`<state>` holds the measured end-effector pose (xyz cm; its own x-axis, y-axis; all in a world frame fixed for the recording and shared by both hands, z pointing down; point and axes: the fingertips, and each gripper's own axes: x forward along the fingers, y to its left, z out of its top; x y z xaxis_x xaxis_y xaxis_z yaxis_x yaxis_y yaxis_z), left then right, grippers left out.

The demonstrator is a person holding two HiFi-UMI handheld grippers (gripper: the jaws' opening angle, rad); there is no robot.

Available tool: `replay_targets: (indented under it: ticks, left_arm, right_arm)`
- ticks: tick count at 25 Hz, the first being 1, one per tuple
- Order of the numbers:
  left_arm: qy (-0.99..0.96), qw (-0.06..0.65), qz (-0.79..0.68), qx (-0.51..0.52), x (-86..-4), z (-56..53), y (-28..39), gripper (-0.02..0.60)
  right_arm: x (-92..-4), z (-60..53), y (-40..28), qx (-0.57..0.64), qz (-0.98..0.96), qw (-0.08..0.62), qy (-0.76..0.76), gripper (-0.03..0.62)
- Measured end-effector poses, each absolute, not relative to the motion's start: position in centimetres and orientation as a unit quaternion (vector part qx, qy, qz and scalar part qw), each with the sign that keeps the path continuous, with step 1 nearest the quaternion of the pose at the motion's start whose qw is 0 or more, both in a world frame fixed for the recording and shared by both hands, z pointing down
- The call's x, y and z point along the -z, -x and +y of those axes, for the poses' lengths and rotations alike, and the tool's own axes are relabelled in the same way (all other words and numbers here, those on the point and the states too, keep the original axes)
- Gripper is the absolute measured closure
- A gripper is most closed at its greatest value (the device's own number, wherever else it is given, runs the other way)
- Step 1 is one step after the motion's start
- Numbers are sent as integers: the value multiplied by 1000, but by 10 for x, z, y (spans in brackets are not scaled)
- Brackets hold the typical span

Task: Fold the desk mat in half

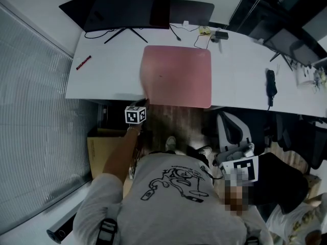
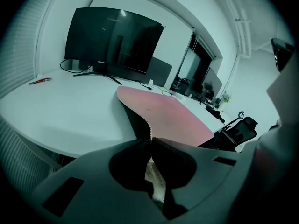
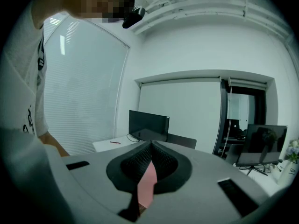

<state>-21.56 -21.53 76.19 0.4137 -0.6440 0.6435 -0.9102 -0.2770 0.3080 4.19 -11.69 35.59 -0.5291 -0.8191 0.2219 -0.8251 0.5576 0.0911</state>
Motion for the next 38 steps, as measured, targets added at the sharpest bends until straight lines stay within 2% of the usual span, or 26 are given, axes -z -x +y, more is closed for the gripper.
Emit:
replay_targets:
  ticks: [22,28,38]
  left_arm:
    - [-829,284,-433,-211,-732,-220,140,549]
    - [-836,279,-421,-216,-731,-220,124,549]
    - [-847,268,-400,-226,-727,-221,98,549]
  right_arm:
    - [-351,-107,-59,-9,-867,119,-484,588]
    - [-339,-115,-60,-16,-861,78,-503,588]
    - [-346,-114,-72,-10,-862,105,-496,588]
